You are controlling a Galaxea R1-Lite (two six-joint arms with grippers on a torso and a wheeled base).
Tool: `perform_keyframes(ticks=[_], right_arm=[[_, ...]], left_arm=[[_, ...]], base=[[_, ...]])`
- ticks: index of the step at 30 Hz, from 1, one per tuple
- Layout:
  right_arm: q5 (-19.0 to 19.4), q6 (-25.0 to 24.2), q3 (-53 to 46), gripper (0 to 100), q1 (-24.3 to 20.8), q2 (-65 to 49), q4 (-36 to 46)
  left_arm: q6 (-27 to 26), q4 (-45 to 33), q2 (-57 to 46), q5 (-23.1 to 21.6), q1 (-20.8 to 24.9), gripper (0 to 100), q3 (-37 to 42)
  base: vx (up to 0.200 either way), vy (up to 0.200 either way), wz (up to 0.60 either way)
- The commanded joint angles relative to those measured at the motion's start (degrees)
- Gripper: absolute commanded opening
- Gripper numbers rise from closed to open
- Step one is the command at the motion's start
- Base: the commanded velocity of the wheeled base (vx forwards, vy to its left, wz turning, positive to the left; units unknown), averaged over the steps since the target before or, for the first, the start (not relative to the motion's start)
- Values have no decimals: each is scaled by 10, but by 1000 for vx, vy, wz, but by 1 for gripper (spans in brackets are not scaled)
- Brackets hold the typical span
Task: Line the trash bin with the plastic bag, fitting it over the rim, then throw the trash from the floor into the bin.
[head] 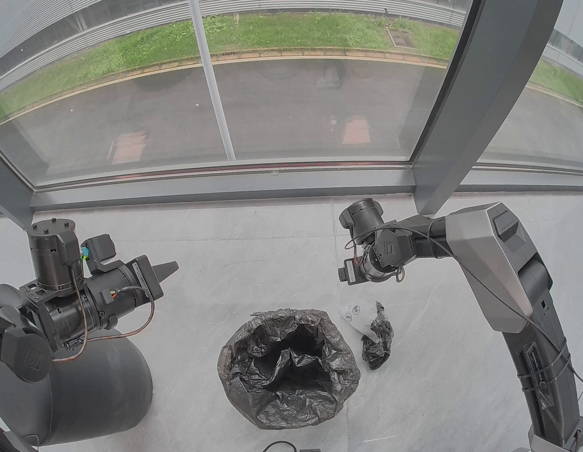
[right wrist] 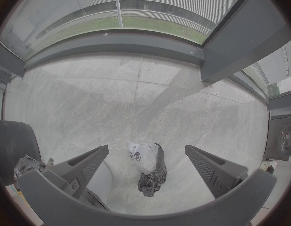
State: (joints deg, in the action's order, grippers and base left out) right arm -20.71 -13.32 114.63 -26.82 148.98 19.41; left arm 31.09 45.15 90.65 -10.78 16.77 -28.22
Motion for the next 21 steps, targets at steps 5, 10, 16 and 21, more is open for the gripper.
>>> perform_keyframes(ticks=[5,10,16,21], right_arm=[[-1,3,0,100,-2,48,14],[0,5,0,100,1,70,14],[4,19,0,100,8,88,37],[5,24,0,100,14,110,59]], left_arm=[[0,0,2,0,0,0,0],[0,0,7,0,0,0,-1],[-1,1,15,1,0,0,-1],[-1,0,15,1,0,0,-1]], base=[[0,0,0],[0,0,0],[0,0,0],[0,0,0]])
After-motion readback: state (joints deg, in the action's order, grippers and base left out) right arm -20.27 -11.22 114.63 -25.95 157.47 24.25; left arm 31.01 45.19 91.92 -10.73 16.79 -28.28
